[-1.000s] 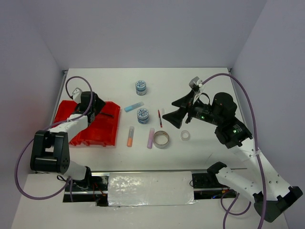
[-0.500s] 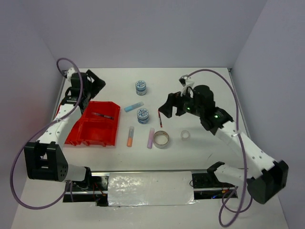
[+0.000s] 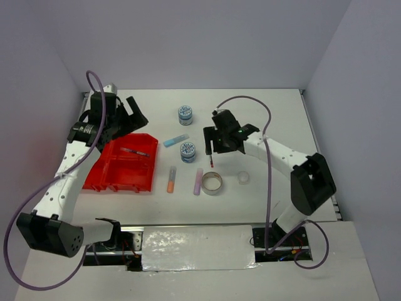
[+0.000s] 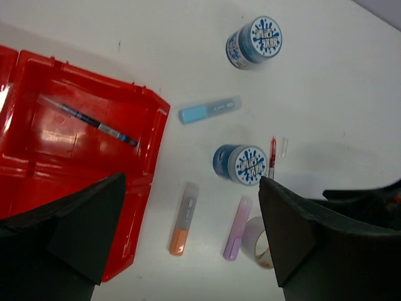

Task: Sort the stationery into containers
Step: Pick up the pen from the center of the board, then close the pen cap on the pen.

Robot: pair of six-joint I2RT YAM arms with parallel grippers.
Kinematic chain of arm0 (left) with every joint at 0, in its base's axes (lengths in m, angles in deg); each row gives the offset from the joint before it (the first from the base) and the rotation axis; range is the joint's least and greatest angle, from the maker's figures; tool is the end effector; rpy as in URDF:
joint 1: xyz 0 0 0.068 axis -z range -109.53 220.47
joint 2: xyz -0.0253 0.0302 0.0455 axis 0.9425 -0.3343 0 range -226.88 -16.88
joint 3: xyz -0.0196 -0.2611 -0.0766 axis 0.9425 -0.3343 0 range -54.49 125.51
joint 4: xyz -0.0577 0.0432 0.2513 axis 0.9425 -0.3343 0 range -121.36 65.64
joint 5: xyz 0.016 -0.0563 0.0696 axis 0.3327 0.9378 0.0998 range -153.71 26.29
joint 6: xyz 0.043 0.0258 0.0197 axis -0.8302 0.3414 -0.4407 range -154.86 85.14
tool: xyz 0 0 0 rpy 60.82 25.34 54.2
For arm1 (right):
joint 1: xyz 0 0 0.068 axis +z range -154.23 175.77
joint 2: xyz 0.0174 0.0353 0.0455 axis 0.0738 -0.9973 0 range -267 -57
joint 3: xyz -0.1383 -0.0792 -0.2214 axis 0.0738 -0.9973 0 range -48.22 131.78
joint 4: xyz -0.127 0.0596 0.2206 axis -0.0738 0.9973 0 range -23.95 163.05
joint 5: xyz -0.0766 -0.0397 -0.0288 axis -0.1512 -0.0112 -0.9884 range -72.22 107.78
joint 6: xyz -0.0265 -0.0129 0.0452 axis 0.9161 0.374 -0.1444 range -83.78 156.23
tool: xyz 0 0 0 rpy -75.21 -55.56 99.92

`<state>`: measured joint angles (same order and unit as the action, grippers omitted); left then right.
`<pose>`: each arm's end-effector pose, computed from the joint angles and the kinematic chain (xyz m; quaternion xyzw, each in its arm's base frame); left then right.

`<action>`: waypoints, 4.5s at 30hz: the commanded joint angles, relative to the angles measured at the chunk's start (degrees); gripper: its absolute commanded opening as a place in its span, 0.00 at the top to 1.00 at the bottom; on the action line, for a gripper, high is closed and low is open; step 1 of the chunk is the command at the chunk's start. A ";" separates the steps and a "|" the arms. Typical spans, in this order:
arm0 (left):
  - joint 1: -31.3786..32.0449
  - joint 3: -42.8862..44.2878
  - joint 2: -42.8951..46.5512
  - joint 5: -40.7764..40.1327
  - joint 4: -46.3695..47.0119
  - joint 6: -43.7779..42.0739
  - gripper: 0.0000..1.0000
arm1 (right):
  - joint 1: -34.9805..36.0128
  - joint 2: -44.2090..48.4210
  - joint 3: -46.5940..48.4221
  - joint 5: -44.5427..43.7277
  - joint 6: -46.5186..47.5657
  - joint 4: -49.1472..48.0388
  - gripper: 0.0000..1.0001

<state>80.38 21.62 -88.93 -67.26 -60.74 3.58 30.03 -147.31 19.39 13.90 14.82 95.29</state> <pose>0.2677 -0.0445 0.3833 -0.2302 0.8449 -0.1727 0.4510 0.2808 0.1883 0.2521 -0.0948 0.9401 0.1239 0.3032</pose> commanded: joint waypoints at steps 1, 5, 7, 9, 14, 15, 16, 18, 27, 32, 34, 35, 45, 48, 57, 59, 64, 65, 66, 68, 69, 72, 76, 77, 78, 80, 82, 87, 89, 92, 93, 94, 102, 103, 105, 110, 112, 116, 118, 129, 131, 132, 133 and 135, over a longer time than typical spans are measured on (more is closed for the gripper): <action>-0.33 -0.18 5.16 2.58 -5.53 -4.24 0.01 | 2.47 -6.70 4.89 -3.24 -0.12 2.05 0.25; -0.33 0.26 6.31 3.20 -9.22 -7.49 0.01 | 2.57 -12.17 9.28 -4.73 -0.30 2.93 0.32; -0.33 0.70 6.92 4.25 -10.20 -8.29 0.01 | 2.74 -14.19 10.51 -5.43 -0.21 3.11 0.35; -0.42 0.53 7.45 5.04 -10.73 -8.90 0.01 | 2.65 -15.51 12.71 -5.87 -0.04 4.07 0.37; -0.33 0.26 8.51 6.36 -11.52 -9.61 0.01 | 2.74 -19.20 14.12 -5.44 0.05 4.25 0.42; -0.33 0.17 8.68 6.80 -11.52 -9.61 0.01 | 2.65 -20.17 14.04 -4.83 0.14 4.08 0.43; -0.33 0.17 8.77 7.06 -11.52 -9.78 0.01 | 2.74 -20.70 13.86 -4.65 -0.03 3.99 0.45; -0.33 0.43 8.77 7.42 -11.61 -9.78 0.01 | 2.48 -21.93 13.51 -4.21 -0.21 3.81 0.45; -0.33 1.31 8.07 9.09 -11.61 -10.31 0.01 | 1.69 -25.27 11.49 -0.43 -1.00 1.88 0.60; -0.42 1.49 7.89 9.09 -11.78 -10.57 0.01 | 1.60 -25.98 11.13 0.71 -1.79 1.26 0.88; -0.42 1.40 8.07 9.26 -11.52 -10.66 0.01 | 1.51 -26.06 12.53 0.98 -1.45 1.61 0.92; -0.42 1.23 7.98 9.79 -11.43 -10.66 0.01 | 1.51 -25.63 13.15 1.15 -1.18 1.62 0.95; 0.28 2.98 4.38 18.84 -4.94 -9.00 0.01 | -5.25 -8.86 28.34 1.78 -0.12 5.82 1.00; 4.92 5.88 -0.36 15.27 -3.09 -6.11 0.01 | -11.74 -3.05 30.29 0.89 -0.91 13.61 1.00; 26.98 26.76 -30.29 -5.47 -5.18 1.29 0.08 | -25.64 25.93 12.99 -7.81 -0.39 23.67 1.00; 28.66 30.56 -35.59 -8.21 -7.81 2.51 0.10 | -26.17 28.42 11.50 -7.29 1.27 25.07 1.00; 32.00 47.78 -54.02 -13.49 -17.13 5.86 0.18 | -26.61 34.82 5.71 -3.87 2.34 26.49 1.00; 32.36 52.33 -56.25 -13.50 -19.06 6.12 0.19 | -26.79 35.63 4.64 -3.33 2.16 26.14 1.00; 32.62 54.03 -60.10 -13.50 -19.95 6.73 0.19 | -26.79 36.77 3.50 -2.37 2.16 25.79 1.00; 32.63 56.06 -62.67 -11.66 -19.78 7.70 0.20 | -26.70 37.56 1.30 0.00 2.25 25.70 1.00; 32.54 56.33 -64.60 -11.39 -19.61 7.97 0.22 | -26.79 37.92 0.68 0.62 2.42 25.61 1.00; 32.45 56.25 -66.98 -11.22 -18.73 8.50 0.24 | -26.79 39.06 -0.82 2.03 2.95 25.08 1.00; 32.45 55.72 -68.66 -12.53 -16.53 7.97 0.26 | -26.79 39.24 -1.00 3.62 4.44 24.99 1.00; 32.45 55.20 -68.31 -12.53 -15.75 7.88 0.26 | -26.79 39.24 -0.82 5.01 4.62 25.08 1.00; 32.45 54.50 -68.14 -12.71 -13.56 7.88 0.26 | -26.70 39.24 -0.21 6.24 4.71 25.34 1.00; 32.36 53.18 -68.22 -12.36 -11.88 7.88 0.27 | -26.44 39.24 -0.03 7.48 4.54 25.26 1.00; 32.36 54.04 -69.10 -12.53 -11.87 8.15 0.28 | -26.35 39.06 -0.29 10.02 4.10 24.73 1.00; 32.45 56.07 -72.70 -13.93 -13.45 7.88 0.33 | -25.91 38.71 -0.20 13.10 3.74 24.20 1.00; 32.45 55.72 -73.14 -14.81 -14.07 7.97 0.37 | -25.39 38.62 0.58 13.81 3.74 24.38 1.00; 32.45 54.14 -73.58 -15.08 -13.54 7.71 0.38 | -24.86 38.89 1.38 14.86 3.39 24.64 1.00; 32.45 53.96 -74.02 -14.91 -13.54 7.62 0.38 | -24.77 38.80 1.90 15.04 3.30 24.64 1.00; 32.45 53.87 -74.28 -14.91 -13.54 7.62 0.38 | -24.59 38.80 2.17 15.30 3.30 24.73 1.00; 32.63 48.80 -74.38 -13.85 -12.49 8.06 0.58 | -23.89 38.53 2.79 16.18 3.39 23.94 1.00; 32.54 47.73 -73.42 -13.59 -11.96 7.97 0.61 | -23.72 38.53 2.61 16.36 3.30 23.68 1.00; 32.54 46.15 -72.97 -12.89 -11.08 7.71 0.67 | -23.71 38.36 2.26 16.89 3.30 23.15 1.00; 32.36 43.60 -70.43 -8.85 -9.68 6.22 1.00 | -23.71 38.88 -1.85 23.02 3.74 19.12 1.00; 32.10 39.91 -65.78 -8.49 -8.01 5.69 1.00 | -23.80 40.11 -3.89 27.25 3.22 15.60 1.00; 30.70 30.00 -54.71 -7.44 -3.00 5.07 1.00 | -23.71 42.22 -10.47 30.24 1.99 8.58 1.00; 29.20 27.08 -47.85 -5.60 -0.10 5.16 1.00 | -23.71 42.14 -13.54 32.26 1.99 6.64 1.00; 22.79 12.93 -21.06 1.88 9.92 8.76 1.00 | -7.15 36.69 -18.67 31.76 -6.53 -11.82 1.00; 21.56 8.90 -14.91 3.11 14.03 10.34 1.00 | -1.77 35.55 -16.64 28.42 -7.68 -15.76 1.00; 21.03 7.31 -12.87 4.33 15.71 11.30 1.00 | -0.52 35.55 -15.68 28.40 -9.60 -16.92 1.00; 20.50 3.64 -10.50 5.65 17.64 11.75 1.00 | 0.79 34.68 -15.06 25.70 -10.66 -17.71 1.00; 18.58 0.19 -4.37 7.76 23.18 13.84 1.00 | 4.39 33.26 -14.01 22.61 -12.16 -20.61 1.00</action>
<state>100.88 26.21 -99.33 -64.55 -46.38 13.72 31.16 -112.99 1.32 42.29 6.62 84.45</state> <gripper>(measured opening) 0.186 0.146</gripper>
